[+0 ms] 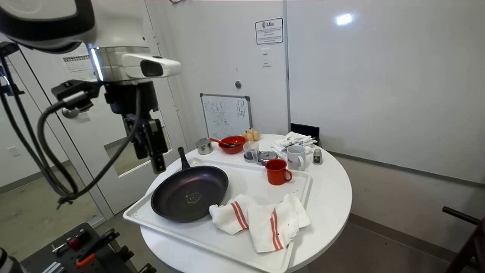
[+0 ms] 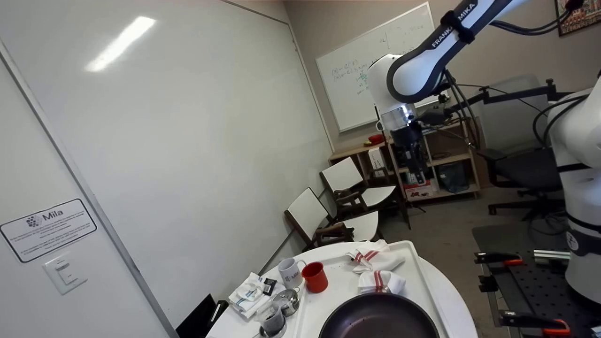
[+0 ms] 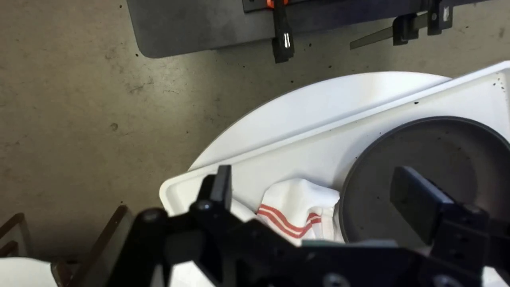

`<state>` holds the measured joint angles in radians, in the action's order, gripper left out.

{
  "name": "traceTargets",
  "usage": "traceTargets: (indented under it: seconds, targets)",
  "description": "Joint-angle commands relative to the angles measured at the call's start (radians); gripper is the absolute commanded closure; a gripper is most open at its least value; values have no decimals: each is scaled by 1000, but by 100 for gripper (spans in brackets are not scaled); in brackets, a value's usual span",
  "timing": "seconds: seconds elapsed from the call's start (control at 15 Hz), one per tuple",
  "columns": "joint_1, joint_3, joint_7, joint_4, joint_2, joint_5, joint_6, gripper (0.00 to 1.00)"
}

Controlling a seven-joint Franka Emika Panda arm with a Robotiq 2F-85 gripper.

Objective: Move the red cup to the left

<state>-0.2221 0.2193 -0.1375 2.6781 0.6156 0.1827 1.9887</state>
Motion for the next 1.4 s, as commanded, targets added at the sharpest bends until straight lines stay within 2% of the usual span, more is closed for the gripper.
traceTargets:
  seconds: [0.0, 0.33, 0.67, 0.87, 1.07, 1.33]
  targets:
    - [32, -5, 2, -63, -123, -30, 82, 0]
    - [82, -32, -5, -172, -296, -55, 176, 0]
    - [123, -63, 1, -363, -502, -110, 205, 0]
    - [131, -67, 2, -498, -625, -233, 183, 0]
    - [111, -70, 11, -645, -748, -417, 140, 0]
    - [72, -80, 99, -800, -886, -563, 115, 0]
